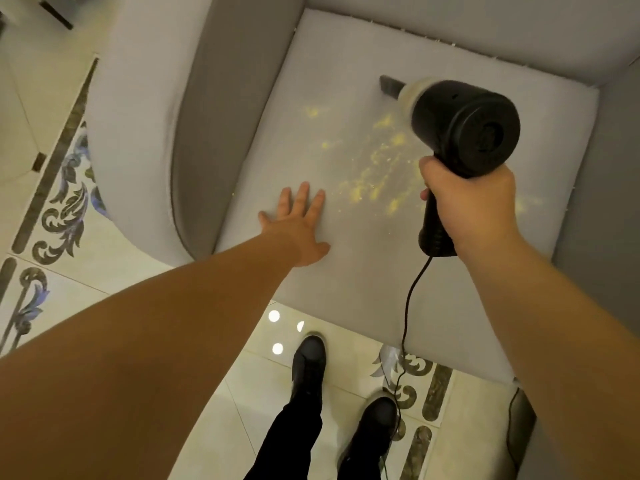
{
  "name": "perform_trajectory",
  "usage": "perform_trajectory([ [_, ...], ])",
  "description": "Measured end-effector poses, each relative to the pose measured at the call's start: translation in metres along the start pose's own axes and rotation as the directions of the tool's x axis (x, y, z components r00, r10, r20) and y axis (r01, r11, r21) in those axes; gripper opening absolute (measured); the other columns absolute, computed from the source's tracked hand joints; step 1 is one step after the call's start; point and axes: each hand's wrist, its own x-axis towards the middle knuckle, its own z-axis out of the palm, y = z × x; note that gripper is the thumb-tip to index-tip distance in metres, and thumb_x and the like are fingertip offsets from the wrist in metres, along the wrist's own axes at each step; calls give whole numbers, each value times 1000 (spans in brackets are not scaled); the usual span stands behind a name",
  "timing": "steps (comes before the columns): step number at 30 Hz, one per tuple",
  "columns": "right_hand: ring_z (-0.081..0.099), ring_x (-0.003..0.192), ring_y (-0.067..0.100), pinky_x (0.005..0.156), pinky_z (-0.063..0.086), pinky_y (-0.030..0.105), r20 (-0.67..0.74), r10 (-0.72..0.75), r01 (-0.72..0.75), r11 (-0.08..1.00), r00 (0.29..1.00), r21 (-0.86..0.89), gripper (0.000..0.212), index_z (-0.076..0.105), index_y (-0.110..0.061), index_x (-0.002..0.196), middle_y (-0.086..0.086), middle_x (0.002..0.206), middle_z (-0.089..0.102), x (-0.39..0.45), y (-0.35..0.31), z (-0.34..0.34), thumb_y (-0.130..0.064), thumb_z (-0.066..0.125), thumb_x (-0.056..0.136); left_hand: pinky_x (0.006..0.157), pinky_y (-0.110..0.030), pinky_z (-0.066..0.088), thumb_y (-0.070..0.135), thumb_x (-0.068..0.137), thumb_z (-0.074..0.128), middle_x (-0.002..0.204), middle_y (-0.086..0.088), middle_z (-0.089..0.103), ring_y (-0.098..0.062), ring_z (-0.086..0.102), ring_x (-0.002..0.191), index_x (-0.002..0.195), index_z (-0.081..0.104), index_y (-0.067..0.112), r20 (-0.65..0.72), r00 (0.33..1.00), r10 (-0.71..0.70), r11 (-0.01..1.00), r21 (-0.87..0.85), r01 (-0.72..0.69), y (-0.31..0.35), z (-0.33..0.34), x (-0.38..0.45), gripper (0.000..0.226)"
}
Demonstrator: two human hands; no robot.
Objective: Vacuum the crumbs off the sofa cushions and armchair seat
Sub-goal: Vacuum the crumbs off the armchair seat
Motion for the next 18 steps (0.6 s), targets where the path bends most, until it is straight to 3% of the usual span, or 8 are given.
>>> perform_trajectory([
  [5,73,80,29,72,60,34,128,21,-9,996,992,-93,7,73,-16,79,14,79,75,-11,8,19,-19,76,84,121,-71,5,69,93,54,164,6,-40,-29,-32,153,156,-31,41,-23,1000,2,1000,-1,-2,2,6,3,109],
  [10,69,74,23,55,54,19,212,-2,37,986,977,-163,11,75,-12,87,14,79,75,-22,12,23,-22,77,84,121,-71,0,74,91,54,164,5,-39,-30,-33,152,154,-32,43,-46,999,6,999,-54,-8,1,10,9,111],
  [14,71,82,26,65,57,24,124,-65,77,993,990,-93,8,72,-20,91,12,83,75,-20,9,24,-22,77,85,120,-73,2,69,92,57,163,5,-42,-30,-35,152,154,-33,41,-10,1000,-17,1000,-18,17,4,9,10,113],
  [16,72,84,28,68,59,28,136,-52,64,995,989,-82,7,70,-24,88,14,85,75,-16,7,27,-21,76,86,120,-73,2,66,93,58,162,5,-43,-30,-36,151,154,-34,40,-2,1000,-27,999,-21,27,5,8,10,113],
  [18,71,82,28,63,58,23,171,-32,49,994,985,-100,6,72,-18,90,16,85,75,-15,9,30,-21,76,85,120,-72,0,65,93,58,163,5,-42,-30,-36,151,154,-33,41,-9,1000,-24,999,-36,24,6,10,9,113],
])
